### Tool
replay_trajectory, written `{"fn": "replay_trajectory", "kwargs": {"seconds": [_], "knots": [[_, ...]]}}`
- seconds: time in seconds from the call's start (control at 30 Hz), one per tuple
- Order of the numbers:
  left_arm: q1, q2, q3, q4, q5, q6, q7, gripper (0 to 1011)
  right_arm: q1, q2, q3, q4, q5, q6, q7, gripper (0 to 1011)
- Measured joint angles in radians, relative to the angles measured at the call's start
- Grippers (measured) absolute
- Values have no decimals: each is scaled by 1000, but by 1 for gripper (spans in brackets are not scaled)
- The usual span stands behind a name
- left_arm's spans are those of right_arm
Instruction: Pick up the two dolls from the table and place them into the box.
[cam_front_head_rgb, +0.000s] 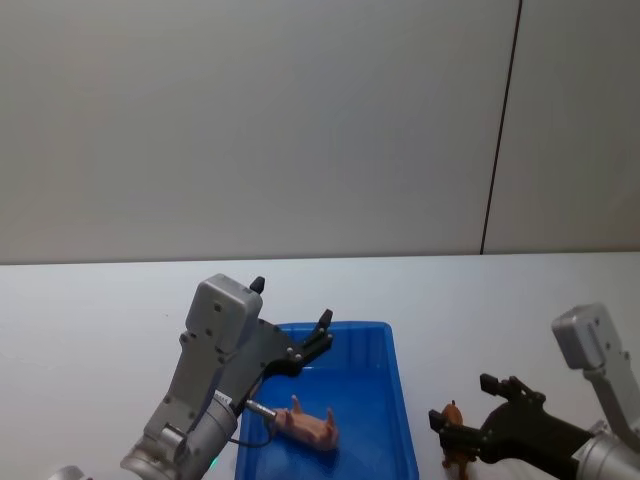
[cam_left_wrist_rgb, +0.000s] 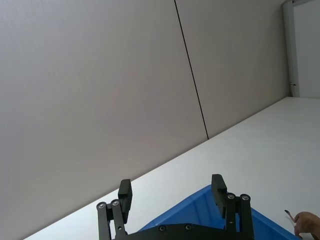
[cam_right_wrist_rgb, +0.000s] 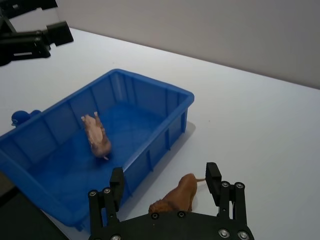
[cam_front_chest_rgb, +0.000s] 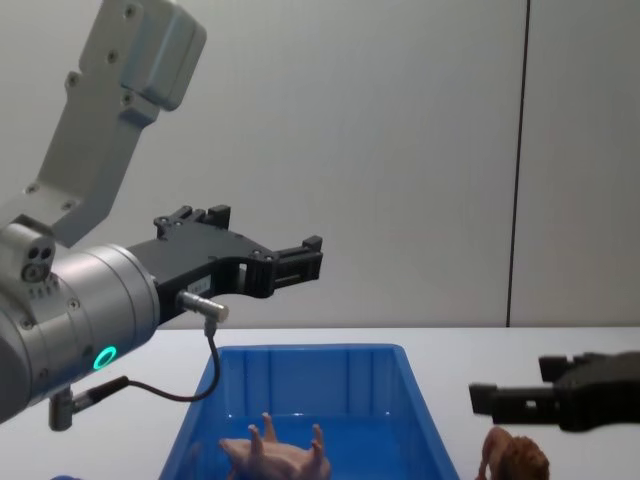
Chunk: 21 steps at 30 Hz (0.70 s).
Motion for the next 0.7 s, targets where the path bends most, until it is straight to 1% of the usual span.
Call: {"fn": "replay_trajectory", "kwargs": {"seconds": [0.27, 0.6, 0.7], "knots": [[0, 0, 0, 0, 0, 0, 0, 1001, -19, 3, -11, 11, -18, 15, -24, 1001], [0, 0, 0, 0, 0, 0, 0, 1001, -18, -7, -23, 47, -43, 28, -44, 1001], [0, 0, 0, 0, 0, 0, 0, 1001, -15, -13, -27, 60, -49, 30, -50, 965]]}}
